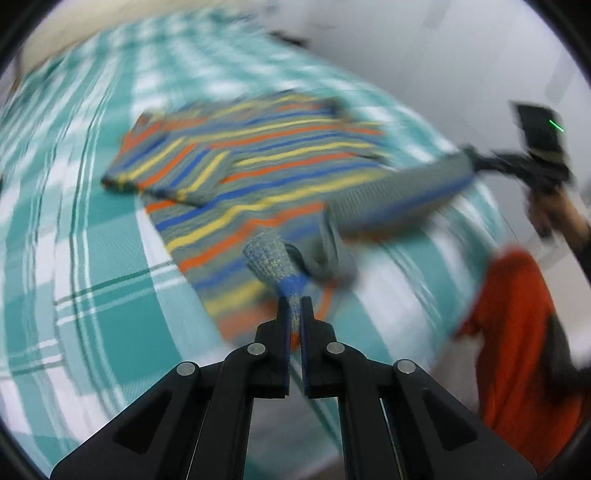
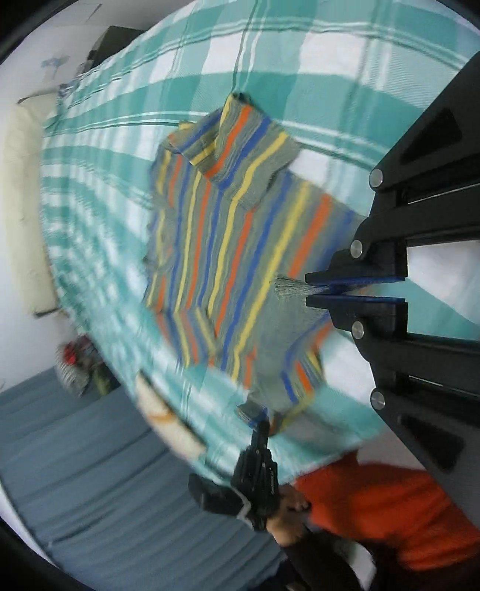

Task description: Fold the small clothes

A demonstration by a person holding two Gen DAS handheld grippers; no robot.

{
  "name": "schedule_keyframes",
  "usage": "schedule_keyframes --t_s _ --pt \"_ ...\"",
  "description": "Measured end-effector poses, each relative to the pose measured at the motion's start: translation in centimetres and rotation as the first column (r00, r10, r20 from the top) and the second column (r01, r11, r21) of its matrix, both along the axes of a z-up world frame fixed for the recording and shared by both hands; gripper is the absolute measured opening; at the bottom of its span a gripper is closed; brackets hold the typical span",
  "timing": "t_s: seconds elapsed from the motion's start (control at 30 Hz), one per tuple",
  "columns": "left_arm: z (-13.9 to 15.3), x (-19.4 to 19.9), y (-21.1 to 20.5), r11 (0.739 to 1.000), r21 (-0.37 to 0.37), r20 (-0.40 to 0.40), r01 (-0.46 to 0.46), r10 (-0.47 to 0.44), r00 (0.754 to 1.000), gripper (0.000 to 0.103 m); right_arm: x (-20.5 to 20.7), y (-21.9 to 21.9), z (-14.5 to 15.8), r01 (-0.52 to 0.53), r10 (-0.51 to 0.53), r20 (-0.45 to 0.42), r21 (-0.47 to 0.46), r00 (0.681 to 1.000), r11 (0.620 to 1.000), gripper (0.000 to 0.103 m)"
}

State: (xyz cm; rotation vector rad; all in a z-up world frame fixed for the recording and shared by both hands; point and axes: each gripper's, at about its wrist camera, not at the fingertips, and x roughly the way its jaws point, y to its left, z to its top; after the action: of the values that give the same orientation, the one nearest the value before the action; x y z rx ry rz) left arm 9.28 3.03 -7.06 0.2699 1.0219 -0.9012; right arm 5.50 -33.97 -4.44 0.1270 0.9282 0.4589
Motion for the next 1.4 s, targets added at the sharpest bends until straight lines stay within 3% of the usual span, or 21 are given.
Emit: schedule_keyframes --t_s 0.1,0.17,0.23,0.33,0.4,0.5,0.6,0.67,0.73,0.77,0.8,0.83,0.87,0.9,1.03,1.13,1.3,1.4 --pt "0.4 -5.5 1.7 0.983 0.089 0.026 0.159 -0.162 0.986 0.008 -5.3 -0.2 0.8 -0.073 0.073 -0.004 -0.043 0.997 0.996 0.005" --pt "-1.3 -7.0 3.1 0.971 0.153 -0.029 0.182 -0.18 0.983 0.019 -8.0 0.3 -1.2 -0.141 0.128 -0.095 -0.138 0.987 0.98 0.006" --pt "-3.7 -6.8 4.5 0.97 0.204 -0.083 0.132 -0.117 0.99 0.044 -9.6 0.8 -4.7 -0.19 0.138 -0.22 -0.235 0.966 0.953 0.01" --pt "-5.5 -4.4 6.9 0.987 0.151 -0.154 -0.05 0.074 0.985 0.044 -10.3 -0.1 -8.1 -0.188 0.087 -0.333 -0.287 0.939 0.939 0.03" --pt "-6.0 -2.7 7.8 0.98 0.066 -0.219 -0.19 0.2 0.955 0.044 -9.8 -1.4 -8.4 -0.112 0.021 -0.34 -0.249 0.94 0.962 0.031" --pt "-7.0 -2.3 6.7 0.962 0.006 -0.275 -0.272 0.263 0.925 0.045 -8.3 -3.9 -8.1 0.096 -0.12 -0.345 -0.086 0.931 0.992 0.031" --pt "-9.3 -2.1 3.7 0.952 0.054 -0.307 -0.302 0.304 0.902 0.049 -6.8 -5.1 -9.6 0.268 -0.217 -0.402 0.074 0.89 0.961 0.033" --pt "-10.4 -2.4 3.3 0.936 0.09 -0.312 -0.34 0.351 0.883 0.057 -6.1 -4.0 -11.2 0.294 -0.221 -0.435 0.109 0.873 0.949 0.035" --pt "-10.7 -2.7 3.1 0.921 0.076 -0.318 -0.381 0.385 0.867 0.065 -5.2 -1.9 -13.6 0.269 -0.192 -0.478 0.098 0.857 0.958 0.039" --pt "-10.7 -2.7 2.9 0.916 0.074 -0.323 -0.394 0.396 0.86 0.064 -5.3 -1.0 -14.3 0.253 -0.18 -0.487 0.089 0.855 0.963 0.04" --pt "-10.5 -3.0 2.9 0.915 0.077 -0.317 -0.396 0.399 0.86 0.047 -5.1 -0.1 -14.9 0.237 -0.167 -0.486 0.086 0.858 0.968 0.042" --pt "-10.5 -2.7 2.8 0.918 0.087 -0.311 -0.388 0.395 0.865 0.003 -5.5 0.5 -14.8 0.229 -0.166 -0.475 0.077 0.864 0.97 0.034" --pt "-10.5 -2.6 3.0 0.921 0.081 -0.337 -0.381 0.385 0.859 0.004 -5.5 1.0 -14.5 0.219 -0.162 -0.466 0.07 0.87 0.973 0.004" --pt "-10.2 -2.5 3.6 0.921 0.068 -0.356 -0.383 0.381 0.853 0.004 -5.6 1.0 -14.1 0.22 -0.152 -0.471 0.093 0.869 0.971 0.005" --pt "-7.9 -2.9 5.6 0.928 0.064 -0.315 -0.367 0.368 0.875 0.003 -7.7 -0.3 -11.0 0.232 -0.179 -0.435 0.071 0.882 0.97 0.004" --pt "-6.5 -3.2 6.4 0.933 0.051 -0.308 -0.356 0.354 0.883 0.002 -8.9 -1.7 -9.6 0.283 -0.213 -0.458 0.088 0.863 0.955 0.004" --pt "-9.9 -3.6 4.9 0.924 0.18 -0.277 -0.339 0.378 0.884 0.002 -8.4 -0.3 -12.7 0.264 -0.234 -0.524 -0.018 0.819 0.964 0.004" --pt "-10.3 -4.1 5.4 0.914 0.187 -0.267 -0.361 0.401 0.876 0.001 -7.8 0.1 -14.1 0.287 -0.259 -0.553 -0.037 0.792 0.957 0.004"
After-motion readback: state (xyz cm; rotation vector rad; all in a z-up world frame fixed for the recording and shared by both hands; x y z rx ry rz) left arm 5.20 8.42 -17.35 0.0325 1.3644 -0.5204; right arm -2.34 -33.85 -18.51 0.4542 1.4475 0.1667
